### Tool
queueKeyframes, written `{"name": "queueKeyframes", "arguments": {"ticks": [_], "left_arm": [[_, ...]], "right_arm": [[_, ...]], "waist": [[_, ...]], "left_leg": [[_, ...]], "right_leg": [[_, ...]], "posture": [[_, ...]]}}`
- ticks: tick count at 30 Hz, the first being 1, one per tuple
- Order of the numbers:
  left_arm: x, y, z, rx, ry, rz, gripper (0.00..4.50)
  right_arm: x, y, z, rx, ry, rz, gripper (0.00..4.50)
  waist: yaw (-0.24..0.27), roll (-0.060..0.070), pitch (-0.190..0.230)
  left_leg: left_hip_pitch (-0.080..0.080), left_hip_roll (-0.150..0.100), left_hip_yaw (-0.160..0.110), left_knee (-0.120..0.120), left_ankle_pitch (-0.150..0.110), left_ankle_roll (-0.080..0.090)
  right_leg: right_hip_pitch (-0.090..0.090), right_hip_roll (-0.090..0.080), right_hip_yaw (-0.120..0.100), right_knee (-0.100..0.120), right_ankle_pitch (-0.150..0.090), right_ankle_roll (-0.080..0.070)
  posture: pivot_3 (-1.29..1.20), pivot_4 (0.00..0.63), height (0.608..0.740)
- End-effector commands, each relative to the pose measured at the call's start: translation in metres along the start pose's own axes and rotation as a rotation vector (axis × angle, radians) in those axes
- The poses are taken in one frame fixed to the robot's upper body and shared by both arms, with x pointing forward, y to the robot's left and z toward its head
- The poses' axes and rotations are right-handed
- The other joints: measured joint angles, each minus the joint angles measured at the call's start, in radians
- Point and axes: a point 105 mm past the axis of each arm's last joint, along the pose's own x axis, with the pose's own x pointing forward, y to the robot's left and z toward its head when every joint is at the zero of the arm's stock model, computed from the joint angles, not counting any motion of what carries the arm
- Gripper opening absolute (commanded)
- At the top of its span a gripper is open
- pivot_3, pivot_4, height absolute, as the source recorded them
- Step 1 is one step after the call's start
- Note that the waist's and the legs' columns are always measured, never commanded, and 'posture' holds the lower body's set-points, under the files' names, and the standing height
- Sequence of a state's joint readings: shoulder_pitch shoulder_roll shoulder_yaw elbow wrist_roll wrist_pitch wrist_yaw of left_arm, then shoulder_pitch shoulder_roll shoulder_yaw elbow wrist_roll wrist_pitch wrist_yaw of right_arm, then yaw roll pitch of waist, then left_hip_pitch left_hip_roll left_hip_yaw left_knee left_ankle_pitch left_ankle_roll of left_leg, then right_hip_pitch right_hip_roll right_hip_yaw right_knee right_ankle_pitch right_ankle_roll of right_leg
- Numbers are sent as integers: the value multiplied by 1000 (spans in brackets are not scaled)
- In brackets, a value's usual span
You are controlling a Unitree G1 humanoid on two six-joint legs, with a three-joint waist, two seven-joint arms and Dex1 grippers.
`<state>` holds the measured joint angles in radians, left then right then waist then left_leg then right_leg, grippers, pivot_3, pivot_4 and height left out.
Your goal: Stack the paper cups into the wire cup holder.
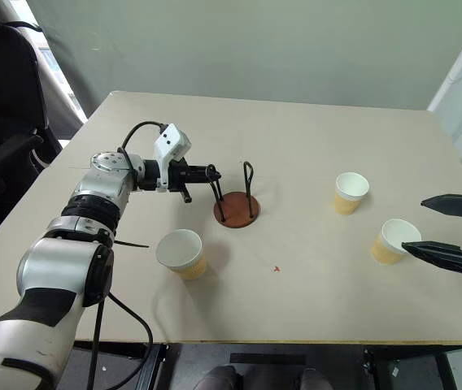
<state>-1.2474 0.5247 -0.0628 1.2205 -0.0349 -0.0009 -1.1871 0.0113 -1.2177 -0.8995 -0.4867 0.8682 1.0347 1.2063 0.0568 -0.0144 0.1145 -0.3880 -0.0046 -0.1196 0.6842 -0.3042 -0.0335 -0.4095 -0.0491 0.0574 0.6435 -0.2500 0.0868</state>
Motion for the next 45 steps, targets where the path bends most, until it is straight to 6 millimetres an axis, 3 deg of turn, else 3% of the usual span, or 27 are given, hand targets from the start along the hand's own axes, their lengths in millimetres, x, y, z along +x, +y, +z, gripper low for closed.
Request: {"name": "queueKeyframes", "arguments": {"ticks": [1, 10, 14, 20, 26, 33, 45], "left_arm": [[-3, 1, 32, 50, -87, -21, 30], [3, -19, 42, 63, -63, -157, 30], [-6, -43, 49, 81, -21, -258, 30], [-4, -81, 42, 42, 63, -212, 30], [-2, -93, 43, -1, 37, -154, 30], [-11, -138, 42, 23, 31, -336, 30], [6, -143, 24, 23, 67, -272, 30]], "right_arm": [[-6, 1, 9, -53, -28, -29, 4449], [-5, 1, 7, -53, -28, -33, 4449], [-7, 1, 7, -56, -24, -38, 4449], [-5, 2, 8, -69, -33, -28, 4449], [0, 1, 6, -70, -41, -10, 4449], [9, 3, 7, -81, -46, 43, 4449], [16, 5, 8, -83, -56, 58, 4449]], "waist": [[0, 0, 0], [3, 0, 0], [2, 0, 0], [1, 0, 0], [1, 0, 0], [-2, 0, 0], [0, 0, 0]], "left_leg": [[0, 0, 0, 0, 0, 0], [0, 0, 1, 1, 0, 0], [0, 0, 10, 1, 0, 0], [2, 1, 16, 3, -1, 2], [6, 2, 13, 7, -2, 3], [12, 2, 12, 7, -3, 5], [15, 1, 10, 6, -4, 6]], "right_leg": [[0, 0, 0, 0, 0, 0], [0, 0, 0, 0, 0, 0], [0, 1, 0, 1, 0, 0], [0, 3, 0, 1, 1, 2], [5, 2, 3, 3, 1, 2], [10, 1, 6, 3, 1, 2], [12, -6, 7, 2, 1, 2]], "posture": [[0, 150, 740], [0, 150, 740], [0, 150, 740], [0, 150, 740], [0, 150, 740], [0, 150, 740], [0, 150, 740]]}}
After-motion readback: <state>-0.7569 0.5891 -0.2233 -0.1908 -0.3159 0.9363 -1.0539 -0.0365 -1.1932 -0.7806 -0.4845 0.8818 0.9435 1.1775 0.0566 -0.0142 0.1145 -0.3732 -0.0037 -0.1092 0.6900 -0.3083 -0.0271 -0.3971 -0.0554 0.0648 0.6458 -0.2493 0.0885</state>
